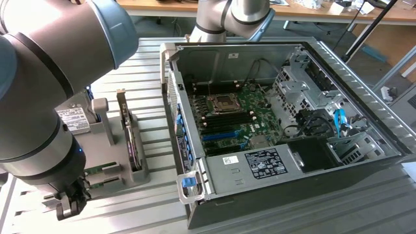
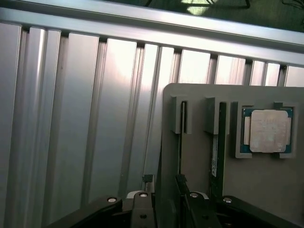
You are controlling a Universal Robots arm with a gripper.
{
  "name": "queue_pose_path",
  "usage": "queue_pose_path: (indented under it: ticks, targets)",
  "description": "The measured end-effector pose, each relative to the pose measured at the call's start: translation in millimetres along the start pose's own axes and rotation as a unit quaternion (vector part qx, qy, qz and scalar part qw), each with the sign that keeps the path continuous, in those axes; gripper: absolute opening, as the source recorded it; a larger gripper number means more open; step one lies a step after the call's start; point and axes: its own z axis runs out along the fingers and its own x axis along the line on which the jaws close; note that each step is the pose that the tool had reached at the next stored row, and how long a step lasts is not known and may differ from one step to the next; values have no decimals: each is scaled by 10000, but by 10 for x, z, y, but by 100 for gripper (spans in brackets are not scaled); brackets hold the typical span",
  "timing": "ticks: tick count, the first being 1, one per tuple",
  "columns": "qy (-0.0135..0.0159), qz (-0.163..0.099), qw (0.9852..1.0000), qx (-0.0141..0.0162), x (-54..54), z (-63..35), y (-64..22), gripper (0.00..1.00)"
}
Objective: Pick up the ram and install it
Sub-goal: 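Pick up the ram and move it above insertion slot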
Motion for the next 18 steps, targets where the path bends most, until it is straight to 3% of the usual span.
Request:
queue_pose_path:
  ticks: [3,18]
  targets:
    - [0,-3,10000,0,-53,37,-3,30]
    - [-5,-3,10000,0,-99,149,34,30]
